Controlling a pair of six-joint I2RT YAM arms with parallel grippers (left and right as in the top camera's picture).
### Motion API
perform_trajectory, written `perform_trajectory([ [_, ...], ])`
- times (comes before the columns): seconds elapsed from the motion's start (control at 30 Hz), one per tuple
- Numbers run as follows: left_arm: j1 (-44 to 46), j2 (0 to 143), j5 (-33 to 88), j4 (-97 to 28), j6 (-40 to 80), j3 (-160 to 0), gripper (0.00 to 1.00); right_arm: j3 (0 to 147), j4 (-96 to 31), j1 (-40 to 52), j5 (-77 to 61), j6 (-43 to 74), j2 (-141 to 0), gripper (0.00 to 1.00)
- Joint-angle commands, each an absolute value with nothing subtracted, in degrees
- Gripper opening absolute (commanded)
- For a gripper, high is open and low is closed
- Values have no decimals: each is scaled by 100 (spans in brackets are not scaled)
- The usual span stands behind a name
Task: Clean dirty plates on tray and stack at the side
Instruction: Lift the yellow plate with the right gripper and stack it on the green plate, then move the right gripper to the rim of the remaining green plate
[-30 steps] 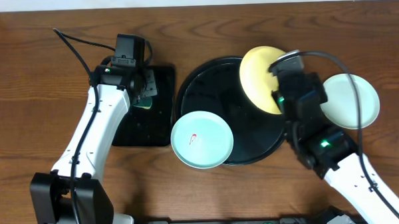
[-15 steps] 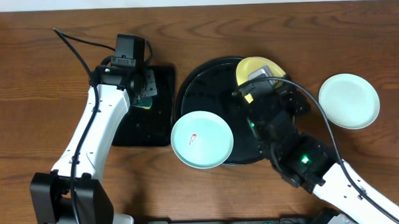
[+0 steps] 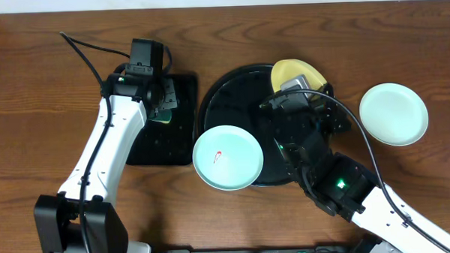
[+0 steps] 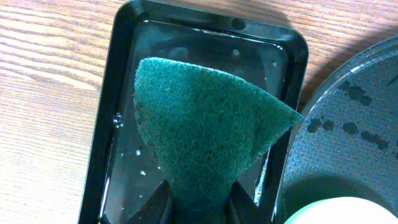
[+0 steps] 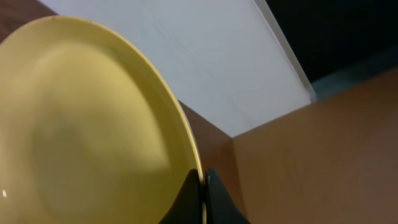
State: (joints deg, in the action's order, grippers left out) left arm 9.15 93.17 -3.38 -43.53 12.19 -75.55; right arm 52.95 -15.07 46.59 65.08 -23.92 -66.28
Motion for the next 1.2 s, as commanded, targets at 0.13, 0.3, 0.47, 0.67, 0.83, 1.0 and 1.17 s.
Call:
perform_trajectory([
  [0.13,891,9367,-405,-4390,1273,-7522,10,5384,-2220,3826,5964,318,-6628,1],
  [0.3,891,9367,-405,-4390,1273,-7522,9,5384,-3000,2585,3822,1872,-6626,1],
  [0.47,891,9367,-405,-4390,1273,-7522,10,5384,-3201,849,1664,2198,-6628,1],
  [0.67,891,9367,-405,-4390,1273,-7522,10,5384,-3339,-1264,56,2379,-6674,1],
  [0.83,891,9367,-405,-4392,1273,-7522,10,5382,-3409,-2633,-113,2377,-7048,1],
  [1.0,891,9367,-405,-4390,1273,-7522,10,5382,-3293,-3448,-115,2519,-7828,1],
  [1.17,891,9367,-405,-4390,1273,-7522,10,5384,-2921,-3743,-270,2517,-8519,1],
])
